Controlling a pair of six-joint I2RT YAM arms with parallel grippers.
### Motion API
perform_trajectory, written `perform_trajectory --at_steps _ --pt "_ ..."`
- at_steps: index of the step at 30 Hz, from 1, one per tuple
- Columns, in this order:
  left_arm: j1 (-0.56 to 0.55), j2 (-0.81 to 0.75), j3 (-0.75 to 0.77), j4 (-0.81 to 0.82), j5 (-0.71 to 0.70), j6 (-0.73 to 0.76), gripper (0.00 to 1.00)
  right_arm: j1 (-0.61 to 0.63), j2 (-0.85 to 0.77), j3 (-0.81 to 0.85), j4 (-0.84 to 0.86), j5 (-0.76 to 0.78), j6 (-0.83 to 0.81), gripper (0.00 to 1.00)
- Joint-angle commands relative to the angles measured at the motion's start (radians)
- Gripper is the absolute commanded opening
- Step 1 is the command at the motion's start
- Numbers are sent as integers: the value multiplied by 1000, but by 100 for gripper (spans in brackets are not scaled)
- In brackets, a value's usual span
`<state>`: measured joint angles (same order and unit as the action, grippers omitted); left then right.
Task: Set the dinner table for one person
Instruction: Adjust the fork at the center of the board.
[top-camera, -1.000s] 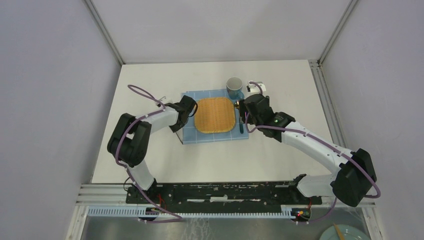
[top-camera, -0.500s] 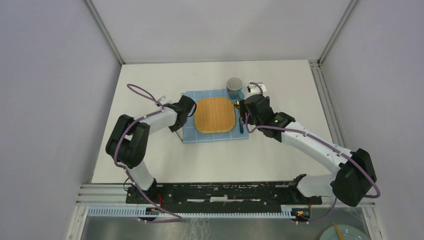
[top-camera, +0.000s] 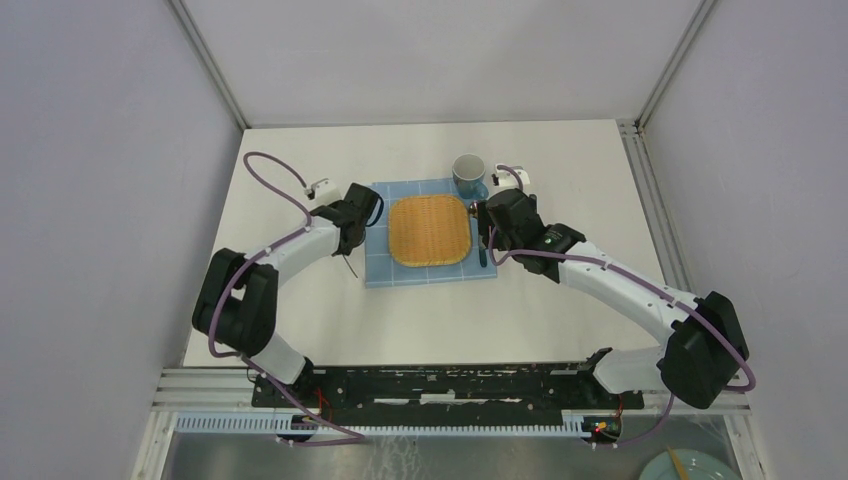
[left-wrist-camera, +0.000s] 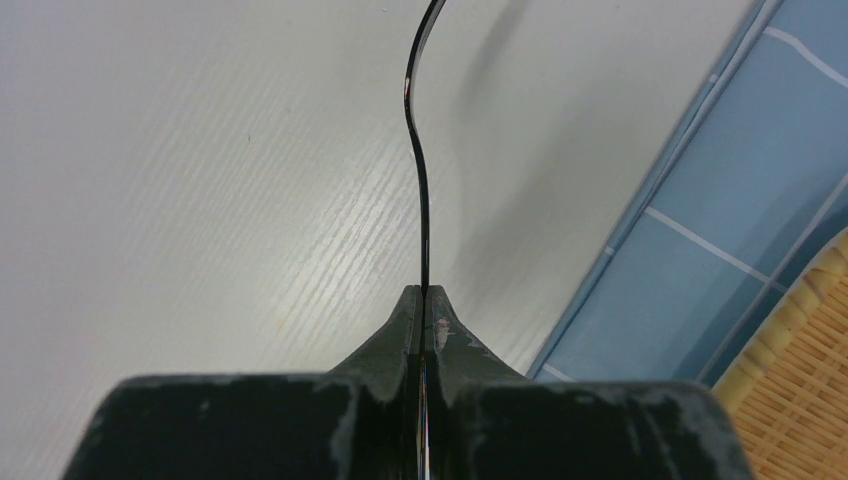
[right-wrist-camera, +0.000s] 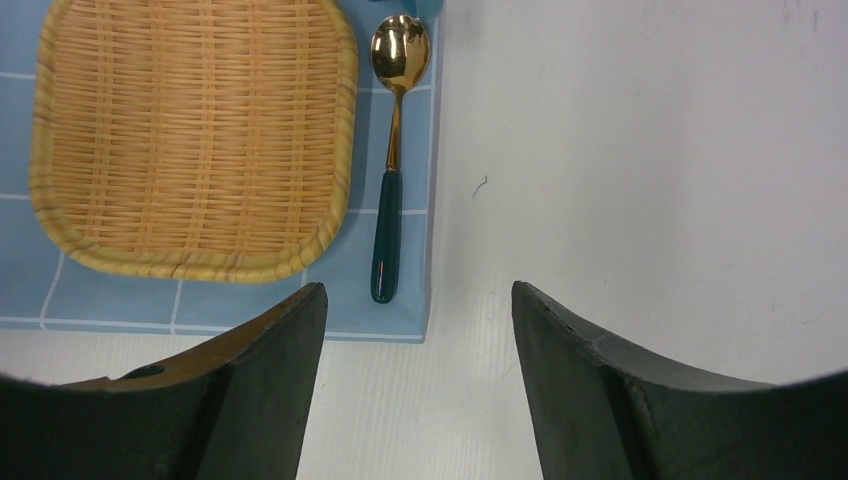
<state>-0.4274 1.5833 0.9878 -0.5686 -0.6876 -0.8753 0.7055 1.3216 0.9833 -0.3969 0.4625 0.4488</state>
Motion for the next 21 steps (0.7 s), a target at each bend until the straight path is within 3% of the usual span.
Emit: perform_trajectory --at_steps 1,13,16,21 --pt "8 -18 21 10 -47 98 2 -4 -2 -2 47 0 12 74" --pt "90 -65 -82 254 213 376 2 -8 -7 -6 46 8 11 74" --pt "146 -83 -120 309 327 422 2 -9 -7 -9 49 7 11 74" --pt "181 -125 -137 358 398 468 2 -9 -9 -15 51 7 11 74"
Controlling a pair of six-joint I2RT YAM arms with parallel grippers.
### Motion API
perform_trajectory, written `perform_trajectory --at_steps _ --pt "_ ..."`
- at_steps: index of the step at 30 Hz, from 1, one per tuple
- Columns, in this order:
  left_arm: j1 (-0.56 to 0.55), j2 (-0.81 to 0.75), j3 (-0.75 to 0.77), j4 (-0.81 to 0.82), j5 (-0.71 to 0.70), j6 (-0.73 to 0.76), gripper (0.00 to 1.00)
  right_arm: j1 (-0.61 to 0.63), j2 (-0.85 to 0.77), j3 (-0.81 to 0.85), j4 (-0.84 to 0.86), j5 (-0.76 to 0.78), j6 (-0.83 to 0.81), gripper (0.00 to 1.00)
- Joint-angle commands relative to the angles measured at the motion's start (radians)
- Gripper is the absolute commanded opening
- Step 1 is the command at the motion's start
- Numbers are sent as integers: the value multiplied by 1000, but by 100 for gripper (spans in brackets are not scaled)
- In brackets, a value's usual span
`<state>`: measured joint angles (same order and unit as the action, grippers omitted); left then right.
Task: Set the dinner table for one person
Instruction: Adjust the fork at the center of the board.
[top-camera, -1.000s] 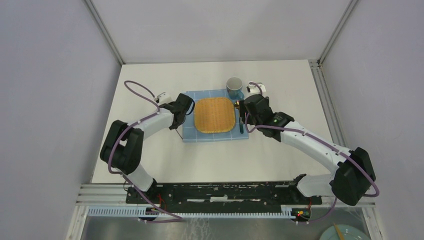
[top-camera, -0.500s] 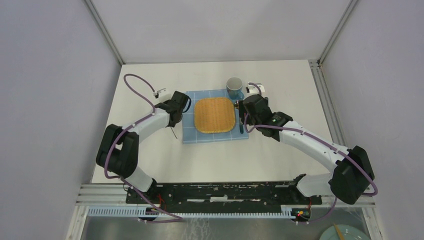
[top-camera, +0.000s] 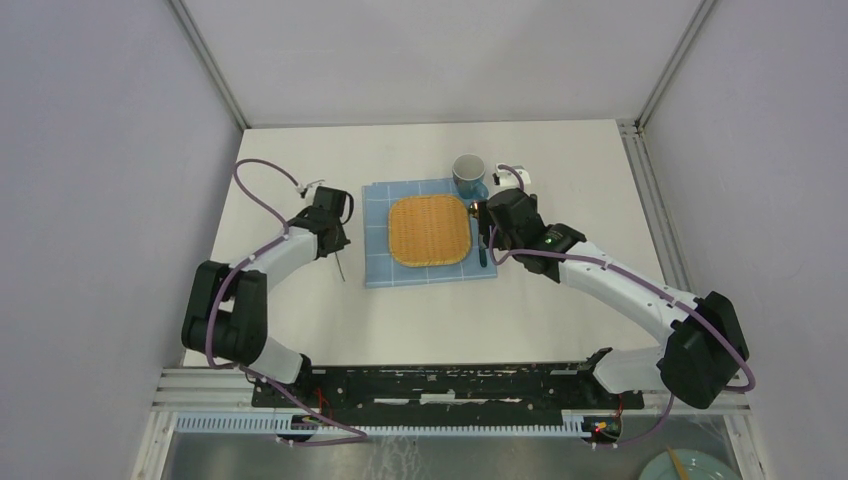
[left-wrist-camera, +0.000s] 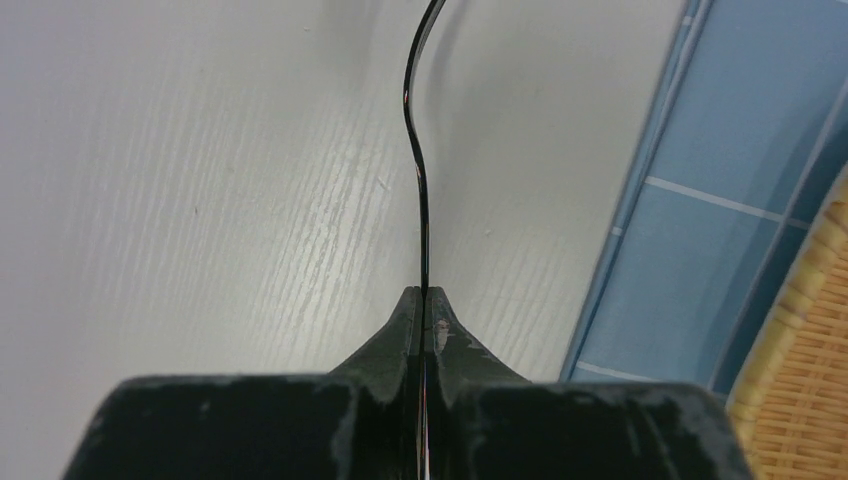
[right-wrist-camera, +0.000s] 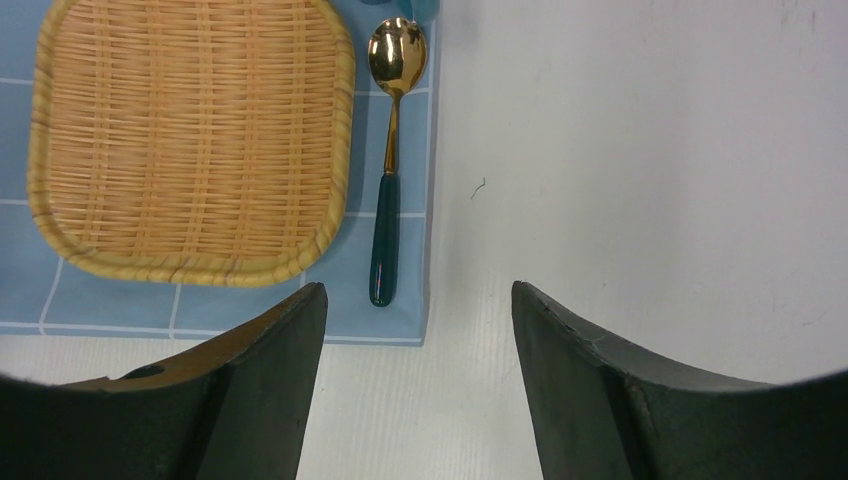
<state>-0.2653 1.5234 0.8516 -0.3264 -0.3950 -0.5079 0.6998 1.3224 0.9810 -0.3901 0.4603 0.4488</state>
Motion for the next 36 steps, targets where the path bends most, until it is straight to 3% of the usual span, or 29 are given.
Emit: perform_trajectory --at_steps 1,16,36 --pt "26 -65 4 116 122 109 2 -3 -9 -12 44 8 11 74" --pt "113 -19 -7 213 452 162 2 -5 -18 -18 48 13 13 74" --pt "149 101 24 188 515 132 2 -7 -24 -16 49 18 13 74"
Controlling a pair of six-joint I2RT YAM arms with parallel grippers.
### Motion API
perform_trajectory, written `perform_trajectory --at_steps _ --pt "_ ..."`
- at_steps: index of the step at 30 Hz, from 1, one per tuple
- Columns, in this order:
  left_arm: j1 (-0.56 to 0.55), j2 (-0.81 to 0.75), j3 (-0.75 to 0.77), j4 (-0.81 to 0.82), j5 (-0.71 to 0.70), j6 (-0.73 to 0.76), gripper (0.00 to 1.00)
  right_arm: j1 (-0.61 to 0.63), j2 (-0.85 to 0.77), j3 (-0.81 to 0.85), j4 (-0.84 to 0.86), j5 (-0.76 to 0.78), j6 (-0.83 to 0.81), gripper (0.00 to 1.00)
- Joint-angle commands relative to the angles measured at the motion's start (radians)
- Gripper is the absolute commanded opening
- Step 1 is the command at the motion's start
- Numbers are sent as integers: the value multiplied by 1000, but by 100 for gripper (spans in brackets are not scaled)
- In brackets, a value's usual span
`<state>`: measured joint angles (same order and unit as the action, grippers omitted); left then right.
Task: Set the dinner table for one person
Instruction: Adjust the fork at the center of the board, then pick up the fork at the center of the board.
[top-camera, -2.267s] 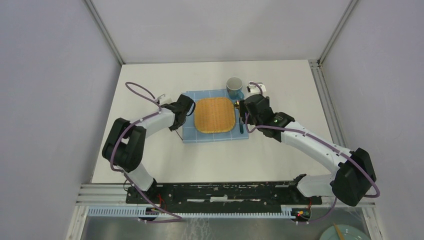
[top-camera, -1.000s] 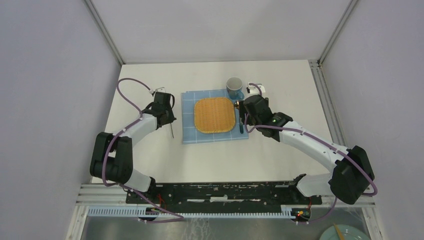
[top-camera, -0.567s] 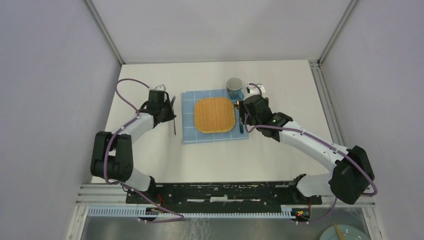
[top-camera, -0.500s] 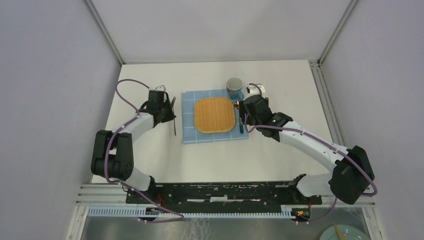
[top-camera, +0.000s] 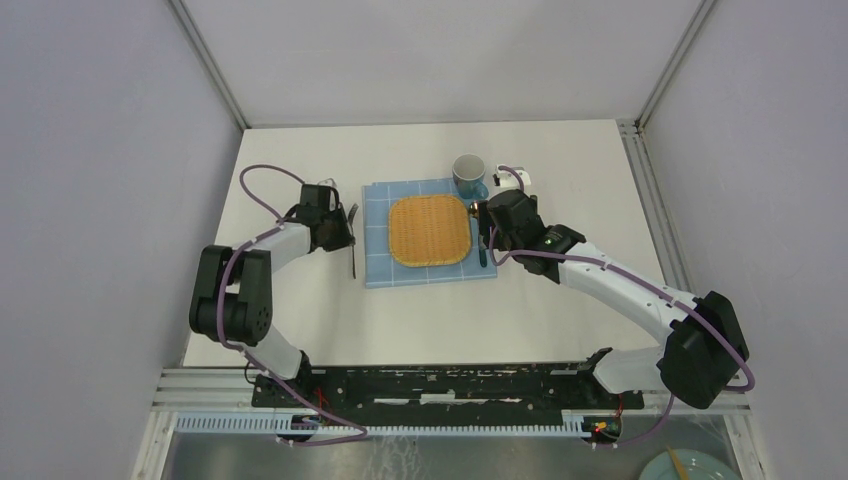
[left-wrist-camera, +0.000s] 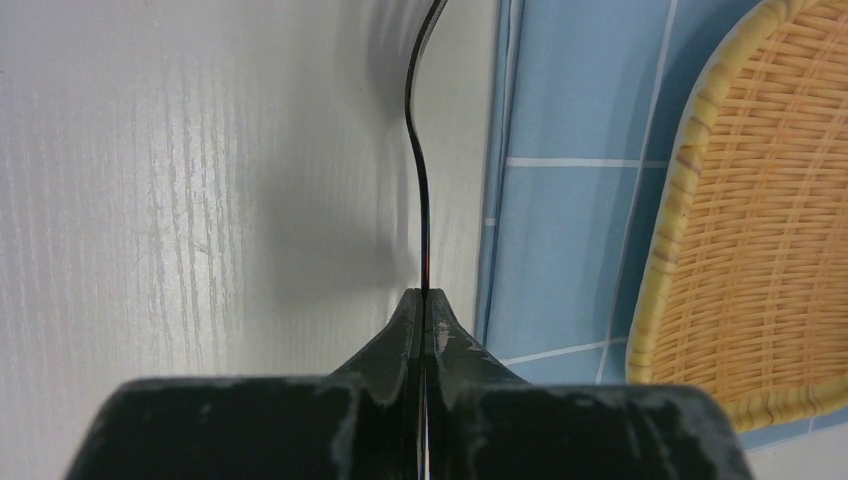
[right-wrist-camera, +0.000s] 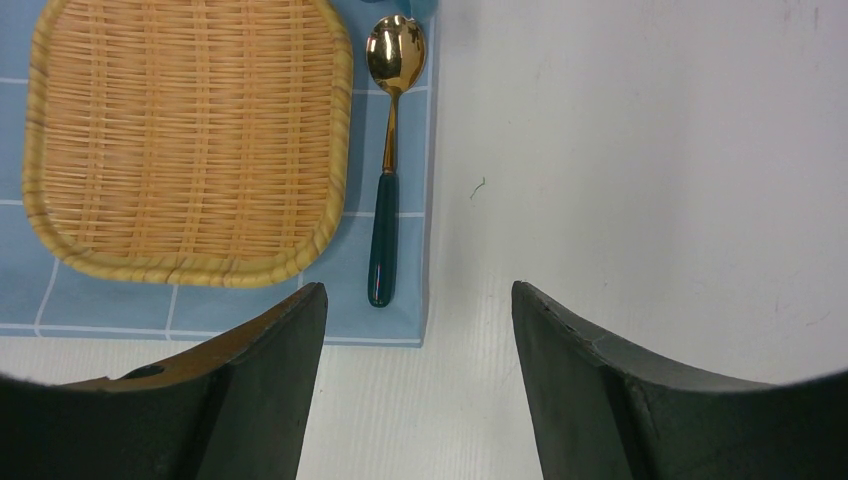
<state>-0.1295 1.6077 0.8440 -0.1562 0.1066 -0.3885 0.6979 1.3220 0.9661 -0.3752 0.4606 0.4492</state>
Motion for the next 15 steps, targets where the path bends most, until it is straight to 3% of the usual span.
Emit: perform_trajectory --at_steps 1,9,15 --pt "15 23 35 14 9 12 2 -5 -24 -1 34 17 13 74" --pt "18 37 52 -28 -58 1 3 -7 -27 0 33 15 11 74" --pt "19 21 61 -63 -149 -5 23 -7 -30 -1 35 12 14 74"
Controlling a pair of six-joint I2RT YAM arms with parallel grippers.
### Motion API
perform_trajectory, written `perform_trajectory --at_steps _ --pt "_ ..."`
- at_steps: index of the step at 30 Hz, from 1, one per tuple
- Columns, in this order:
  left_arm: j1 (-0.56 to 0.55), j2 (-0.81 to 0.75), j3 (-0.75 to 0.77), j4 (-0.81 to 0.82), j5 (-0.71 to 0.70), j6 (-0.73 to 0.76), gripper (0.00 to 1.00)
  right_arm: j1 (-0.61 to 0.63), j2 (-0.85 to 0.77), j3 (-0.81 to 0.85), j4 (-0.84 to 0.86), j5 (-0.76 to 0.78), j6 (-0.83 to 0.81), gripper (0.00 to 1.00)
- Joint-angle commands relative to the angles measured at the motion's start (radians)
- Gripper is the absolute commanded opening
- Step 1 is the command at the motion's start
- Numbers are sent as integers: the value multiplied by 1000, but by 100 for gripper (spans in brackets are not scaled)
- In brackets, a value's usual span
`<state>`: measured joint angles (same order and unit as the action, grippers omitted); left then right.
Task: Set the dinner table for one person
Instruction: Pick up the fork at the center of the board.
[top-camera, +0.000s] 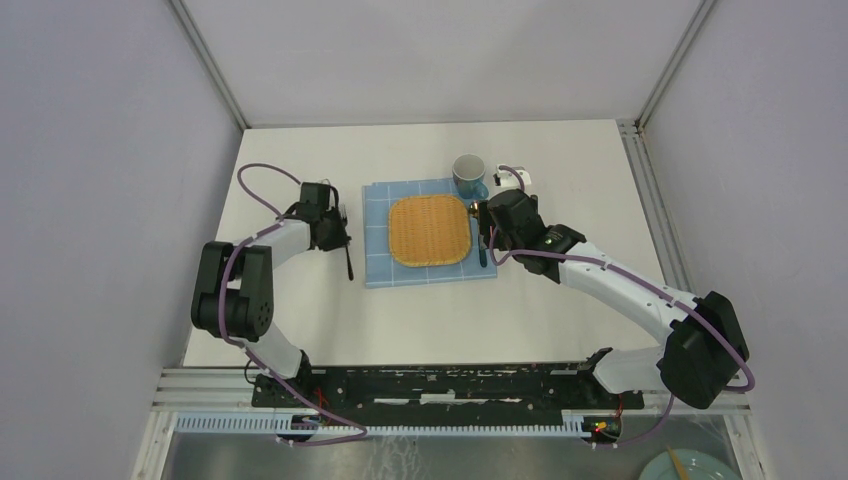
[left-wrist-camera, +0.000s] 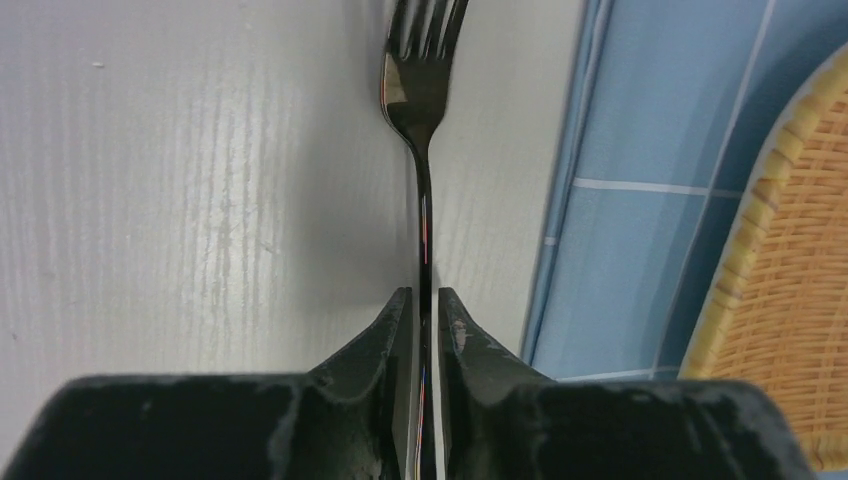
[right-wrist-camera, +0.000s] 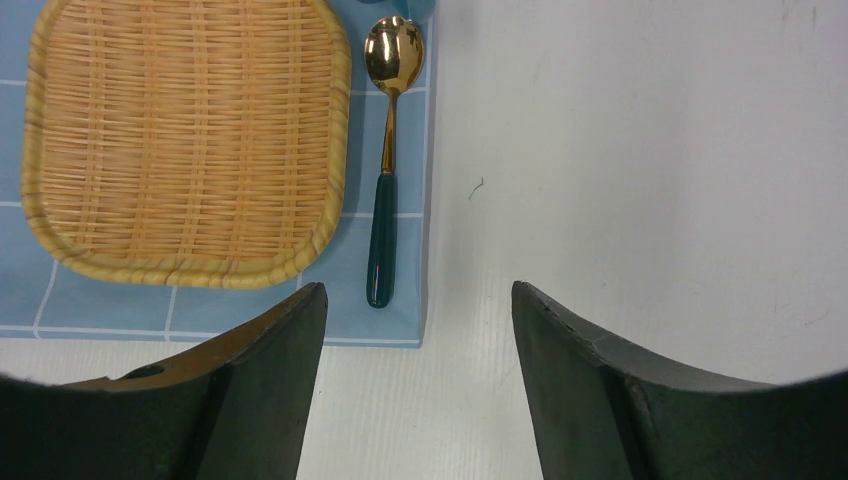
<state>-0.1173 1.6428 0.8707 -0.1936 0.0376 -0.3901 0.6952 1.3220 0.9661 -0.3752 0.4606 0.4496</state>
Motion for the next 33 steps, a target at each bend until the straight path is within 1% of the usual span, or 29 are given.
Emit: perform_trajectory --at_steps 1,5,12,20,25,33 --pt "6 -18 34 -26 -81 -4 24 -5 -30 -1 35 12 15 73" --pt "7 -34 37 -33 -98 -3 30 -5 -31 0 34 8 20 73" --pt "6 -85 52 -43 -138 -13 32 -4 -30 -5 33 4 24 73" --pt "-5 -85 63 -54 -247 -52 33 -6 -32 -8 36 0 27 73" --pt "-59 -53 89 -82 -351 -87 33 -5 -28 -7 34 -2 29 73" --pt "-198 42 178 -137 -497 -168 33 -4 -30 -9 29 0 30 73"
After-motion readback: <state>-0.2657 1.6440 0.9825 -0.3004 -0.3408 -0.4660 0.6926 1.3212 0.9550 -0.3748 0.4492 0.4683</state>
